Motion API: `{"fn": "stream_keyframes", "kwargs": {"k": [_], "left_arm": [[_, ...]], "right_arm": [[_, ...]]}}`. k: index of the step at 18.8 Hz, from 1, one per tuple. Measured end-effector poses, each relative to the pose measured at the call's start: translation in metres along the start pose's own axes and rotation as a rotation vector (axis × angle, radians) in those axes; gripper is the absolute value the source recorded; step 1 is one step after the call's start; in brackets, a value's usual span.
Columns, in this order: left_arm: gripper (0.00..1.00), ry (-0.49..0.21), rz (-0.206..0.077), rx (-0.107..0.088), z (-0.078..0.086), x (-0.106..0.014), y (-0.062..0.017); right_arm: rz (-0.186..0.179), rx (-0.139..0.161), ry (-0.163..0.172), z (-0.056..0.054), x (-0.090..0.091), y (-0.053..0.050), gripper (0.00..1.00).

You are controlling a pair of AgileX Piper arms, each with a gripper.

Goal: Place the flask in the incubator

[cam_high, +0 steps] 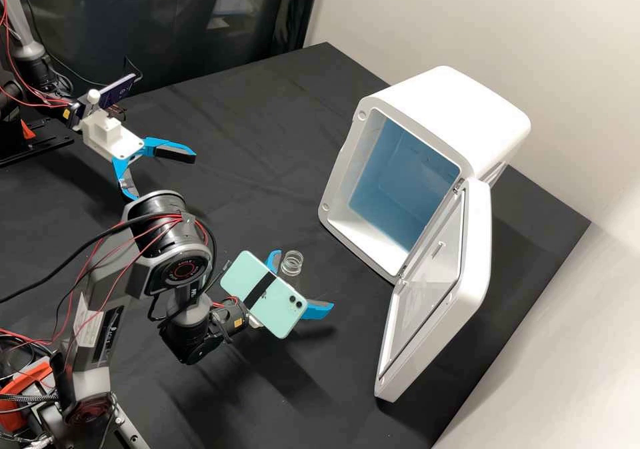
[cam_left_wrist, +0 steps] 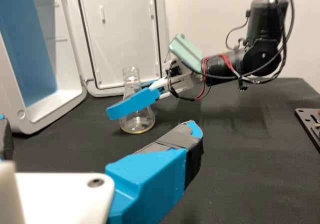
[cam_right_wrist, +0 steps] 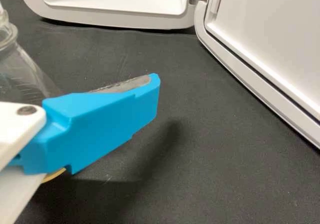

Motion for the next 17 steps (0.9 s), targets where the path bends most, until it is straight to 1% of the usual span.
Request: {"fn": "stream_keyframes", "kwargs": {"k": [1,2,5,8,11,17], "left_arm": [[1.0,-0.001,0.003,0.001,0.0003,-0.0002,0.0005],[1.0,-0.003,0.002,0.001,0.0006,-0.0001,0.0005],[1.0,-0.003,0.002,0.001,0.0006,-0.0001,0.0005],[1.0,-0.003,0.004,0.002,0.0007,-0.0002,0.0007],[1.0,-0.004,0.01,0.004,0.001,-0.0006,0.002],[1.0,-0.004,0.01,0.004,0.001,-0.0006,0.002]], "right_arm": [[0.0,0.0,0.0,0.0,0.0,0.0,1.0],[0.0,0.0,0.0,0.0,0.0,0.0,0.0],[-0.001,0.0,-0.002,0.0001,0.0,-0.0001,0.0],[0.006,-0.003,0.005,-0.0015,-0.0006,0.0015,0.0],[0.003,-0.003,0.005,-0.0017,-0.0009,0.0007,0.0],[-0.001,-0.001,0.009,-0.0025,-0.0025,0.0003,0.0]]}}
